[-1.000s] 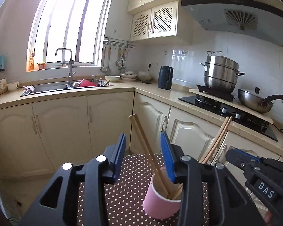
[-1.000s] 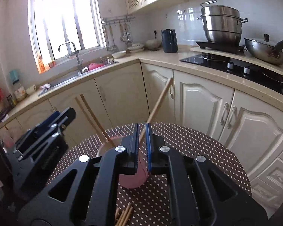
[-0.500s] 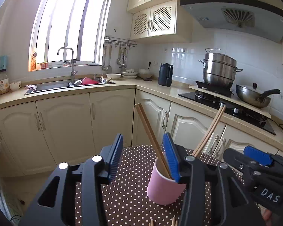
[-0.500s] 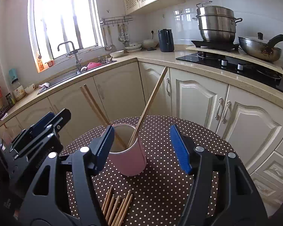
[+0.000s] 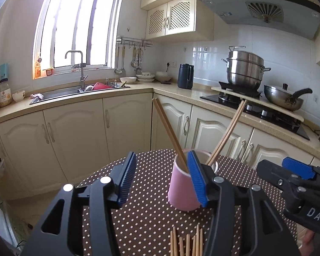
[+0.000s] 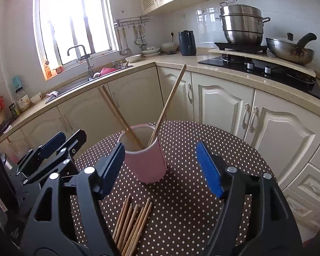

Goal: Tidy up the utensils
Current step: 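Withdraw both open grippers from the cup to the chopstick pile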

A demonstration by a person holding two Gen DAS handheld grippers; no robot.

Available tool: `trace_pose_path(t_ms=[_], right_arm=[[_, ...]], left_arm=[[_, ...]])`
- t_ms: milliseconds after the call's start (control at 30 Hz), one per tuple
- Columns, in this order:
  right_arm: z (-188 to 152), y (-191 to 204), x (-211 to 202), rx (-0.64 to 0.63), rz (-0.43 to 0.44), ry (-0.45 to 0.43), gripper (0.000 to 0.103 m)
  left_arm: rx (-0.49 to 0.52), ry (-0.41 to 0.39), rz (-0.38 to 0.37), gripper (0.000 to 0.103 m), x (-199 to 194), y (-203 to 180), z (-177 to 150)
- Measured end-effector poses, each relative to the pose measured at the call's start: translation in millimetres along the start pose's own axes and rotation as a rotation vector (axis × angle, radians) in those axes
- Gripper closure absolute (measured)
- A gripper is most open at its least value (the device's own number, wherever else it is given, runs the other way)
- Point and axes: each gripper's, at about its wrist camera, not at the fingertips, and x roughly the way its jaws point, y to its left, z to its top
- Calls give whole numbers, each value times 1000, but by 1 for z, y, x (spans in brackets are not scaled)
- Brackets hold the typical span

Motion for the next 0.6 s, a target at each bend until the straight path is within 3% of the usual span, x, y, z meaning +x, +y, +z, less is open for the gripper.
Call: trace_pose_path(t_ms=[600], right_arm=[[-63, -2, 13, 13, -29, 182, 19]], left_arm=[[26, 121, 1, 45, -16, 10, -53]])
